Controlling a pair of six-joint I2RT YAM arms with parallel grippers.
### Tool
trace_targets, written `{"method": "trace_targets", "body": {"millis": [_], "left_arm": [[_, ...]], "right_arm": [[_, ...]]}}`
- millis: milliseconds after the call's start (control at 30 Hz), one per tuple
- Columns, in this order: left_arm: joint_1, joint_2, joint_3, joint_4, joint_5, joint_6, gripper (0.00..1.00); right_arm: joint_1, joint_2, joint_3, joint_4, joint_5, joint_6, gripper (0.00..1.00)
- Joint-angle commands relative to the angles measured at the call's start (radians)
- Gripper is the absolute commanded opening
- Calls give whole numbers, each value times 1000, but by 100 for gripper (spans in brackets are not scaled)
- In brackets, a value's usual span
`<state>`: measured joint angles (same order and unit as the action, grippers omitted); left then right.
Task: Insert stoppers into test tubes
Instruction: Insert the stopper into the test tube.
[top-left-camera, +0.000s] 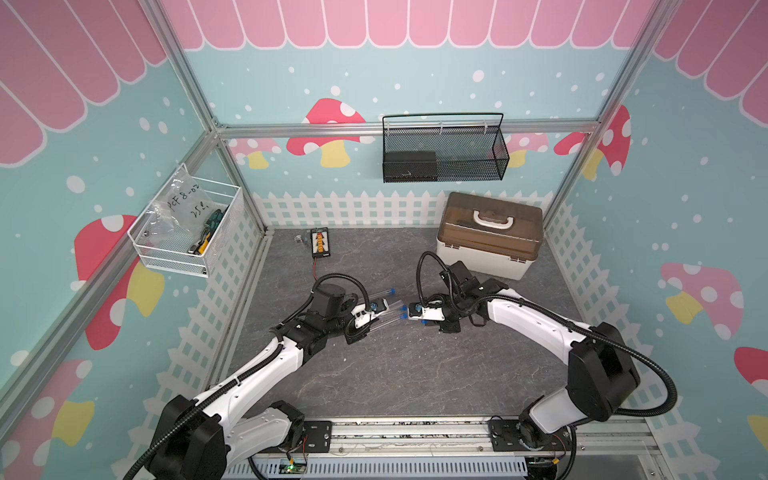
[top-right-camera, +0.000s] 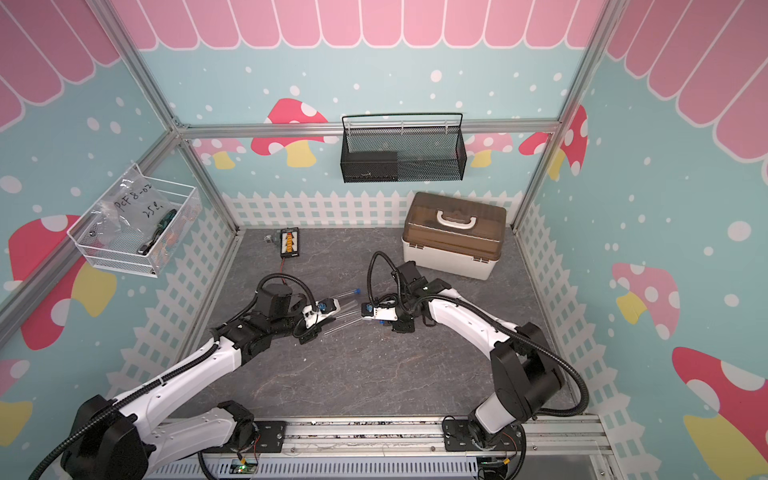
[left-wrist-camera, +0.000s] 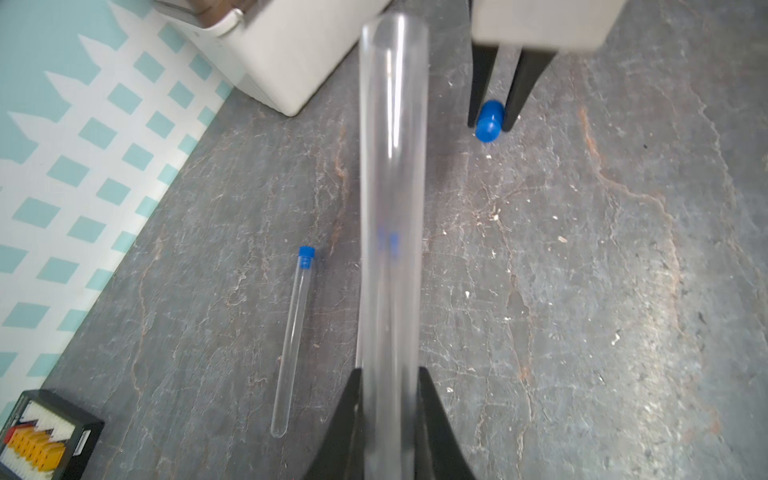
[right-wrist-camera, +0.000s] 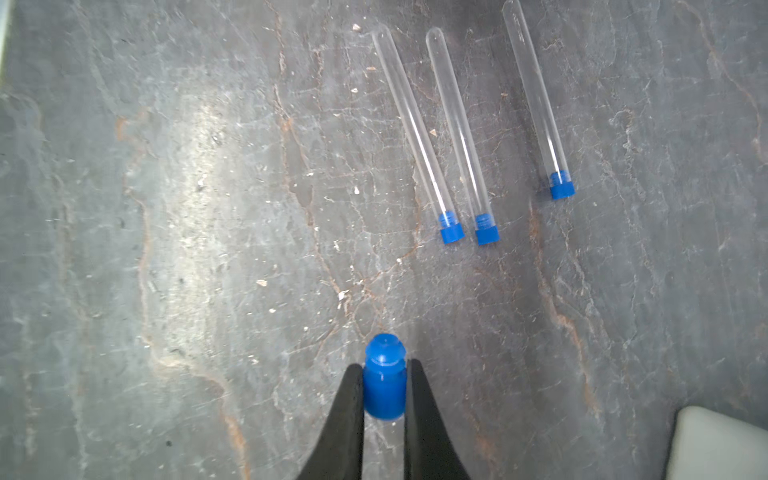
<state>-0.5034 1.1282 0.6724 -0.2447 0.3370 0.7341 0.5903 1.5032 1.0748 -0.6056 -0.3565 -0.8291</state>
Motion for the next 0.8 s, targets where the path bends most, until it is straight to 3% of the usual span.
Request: {"method": "trace_targets", "body": {"millis": [0, 333, 500, 767], "left_arm": [[-52, 22, -33, 50, -95, 98, 0], [-176, -27, -130, 187, -207, 239, 0], [-208, -45, -173, 223, -240, 301, 0], [-216, -19, -161, 220, -270, 290, 0]], "right_arm": [[5, -76, -38, -4, -42, 109, 14], [21, -118, 40, -136, -112, 290, 15], [53, -113, 77, -159, -102, 300, 14], [110, -75, 115, -201, -53, 285, 14]]}}
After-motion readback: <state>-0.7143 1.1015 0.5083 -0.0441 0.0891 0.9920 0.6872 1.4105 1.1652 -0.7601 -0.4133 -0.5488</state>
